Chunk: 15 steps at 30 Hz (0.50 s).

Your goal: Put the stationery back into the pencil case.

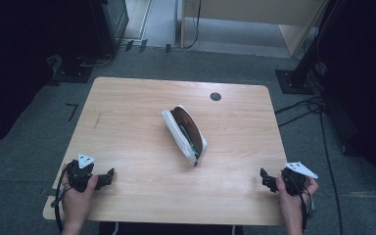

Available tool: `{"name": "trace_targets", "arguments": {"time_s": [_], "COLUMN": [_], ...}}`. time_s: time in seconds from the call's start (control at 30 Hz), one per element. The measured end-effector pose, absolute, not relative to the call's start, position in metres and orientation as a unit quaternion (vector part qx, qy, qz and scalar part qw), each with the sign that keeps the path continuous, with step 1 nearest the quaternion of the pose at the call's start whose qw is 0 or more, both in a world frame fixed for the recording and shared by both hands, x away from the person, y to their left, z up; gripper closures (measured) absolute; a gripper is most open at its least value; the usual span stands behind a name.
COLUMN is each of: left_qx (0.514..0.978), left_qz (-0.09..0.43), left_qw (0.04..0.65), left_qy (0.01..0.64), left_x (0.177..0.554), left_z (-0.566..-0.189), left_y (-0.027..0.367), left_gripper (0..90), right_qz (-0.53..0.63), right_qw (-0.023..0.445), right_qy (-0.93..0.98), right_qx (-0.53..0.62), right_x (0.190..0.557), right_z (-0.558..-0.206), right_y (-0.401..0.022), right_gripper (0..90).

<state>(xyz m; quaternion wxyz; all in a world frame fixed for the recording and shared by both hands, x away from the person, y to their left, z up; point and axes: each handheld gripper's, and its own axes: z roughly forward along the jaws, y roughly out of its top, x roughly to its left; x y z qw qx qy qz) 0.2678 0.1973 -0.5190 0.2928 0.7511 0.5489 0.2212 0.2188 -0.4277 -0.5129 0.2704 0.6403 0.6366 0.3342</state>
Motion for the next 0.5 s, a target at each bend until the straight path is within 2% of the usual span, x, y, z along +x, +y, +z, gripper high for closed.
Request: {"name": "trace_targets", "arguments": {"time_s": [0.33, 0.4, 0.5], "left_qx": [0.751, 0.751, 0.751], "left_qz": [0.221, 0.221, 0.221], "left_qw": [0.293, 0.293, 0.293], "left_qy": [0.549, 0.549, 0.549], "left_x": [0.268, 0.268, 0.268], "left_z": [-0.519, -0.519, -0.519], "left_y": [0.197, 0.197, 0.197], "left_gripper": [0.0, 0.0, 0.0], "right_qz": [0.303, 0.293, 0.295], "right_qw": [0.266, 0.256, 0.253], "right_qy": [0.654, 0.671, 0.678], "right_qx": [0.640, 0.631, 0.624], "right_x": [0.218, 0.220, 0.220], "right_z": [-0.525, -0.526, -0.526], "right_y": [-0.426, -0.422, -0.421], "right_gripper": [0.0, 3.0, 3.1]}}
